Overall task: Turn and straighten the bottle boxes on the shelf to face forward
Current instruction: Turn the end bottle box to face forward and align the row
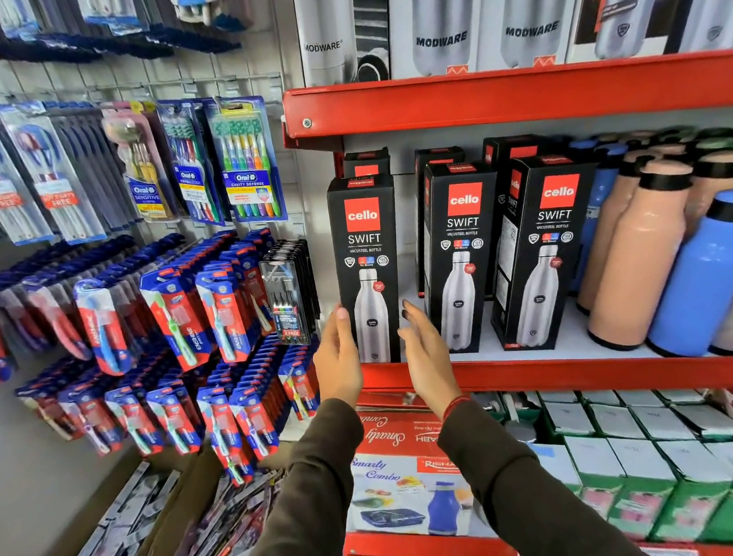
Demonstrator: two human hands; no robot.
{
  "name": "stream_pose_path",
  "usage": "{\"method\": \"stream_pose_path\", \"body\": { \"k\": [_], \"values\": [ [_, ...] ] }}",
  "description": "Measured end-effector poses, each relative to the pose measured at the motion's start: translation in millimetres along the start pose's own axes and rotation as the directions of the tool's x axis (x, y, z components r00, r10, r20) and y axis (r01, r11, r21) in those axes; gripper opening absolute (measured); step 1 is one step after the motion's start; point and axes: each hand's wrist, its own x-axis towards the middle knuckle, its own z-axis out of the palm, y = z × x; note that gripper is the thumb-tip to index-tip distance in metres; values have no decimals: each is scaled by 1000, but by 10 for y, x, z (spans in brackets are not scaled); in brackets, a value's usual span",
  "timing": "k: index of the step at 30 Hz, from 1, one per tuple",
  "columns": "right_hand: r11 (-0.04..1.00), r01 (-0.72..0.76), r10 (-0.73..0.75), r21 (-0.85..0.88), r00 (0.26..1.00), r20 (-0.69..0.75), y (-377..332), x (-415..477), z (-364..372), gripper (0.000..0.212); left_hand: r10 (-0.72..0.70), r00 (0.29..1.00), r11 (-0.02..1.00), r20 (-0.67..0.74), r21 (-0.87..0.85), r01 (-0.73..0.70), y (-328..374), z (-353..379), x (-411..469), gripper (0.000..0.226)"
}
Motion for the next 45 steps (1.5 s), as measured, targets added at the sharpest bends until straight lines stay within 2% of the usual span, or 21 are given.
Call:
{"method": "stream_pose_path", "body": {
  "k": [2, 5, 8, 11, 13, 14, 17, 20, 23, 28, 33, 37, 45],
  "values": [
    [998, 63, -62, 6, 993, -98, -3, -56, -83, 42, 86, 991, 996, -102, 4, -86, -14, 62, -87, 47],
    [983, 181, -168, 24, 945, -280, -62, -107, -298, 39, 269, 934, 963, -235, 47, -265, 38, 199, -244, 37],
    [981, 190, -166, 39, 924, -345, -85, -41, -550, 42, 436, 892, 900, -120, 46, -433, 203, 442, -415, 31],
    [989, 110, -80, 95, 957, -280, -87, 47, -782, 55, 512, 850, 858, 129, -15, -514, 285, 757, -526, 38],
    [995, 43, -23, 94, 977, -210, -86, 112, -886, 56, 453, 853, 888, 259, -39, -459, 276, 976, -508, 46],
    [996, 7, 8, 84, 983, -181, -72, 158, -932, 56, 390, 880, 919, 272, -55, -390, 274, 1079, -470, 50],
    [991, -107, 115, 76, 987, -112, -23, 306, -1012, 55, 94, 968, 990, 233, -125, -66, 286, 1313, -281, 55],
    [981, -189, 191, 53, 981, -34, -37, 378, -1059, 54, -120, 958, 970, 260, -174, 169, 265, 1374, -121, 57],
    [979, -198, 197, 48, 980, 14, -90, 354, -1113, 54, -215, 921, 949, 325, -152, 276, 256, 1346, -127, 60],
    [983, -180, 179, 27, 983, 50, -61, 260, -1185, 54, -186, 937, 945, 297, -206, 253, 258, 1275, -204, 55],
    [992, -119, 116, 34, 991, 63, 15, 85, -1209, 52, -162, 950, 963, 267, -167, 211, 166, 1183, -282, 58],
    [995, -93, 92, 44, 996, 22, 15, -21, -1178, 61, -126, 955, 972, 270, -161, 173, 144, 1126, -348, 67],
    [997, -64, 65, 51, 998, -3, 22, -65, -1189, 55, -116, 967, 978, 226, -146, 151, 226, 1086, -485, 55]
  ]
}}
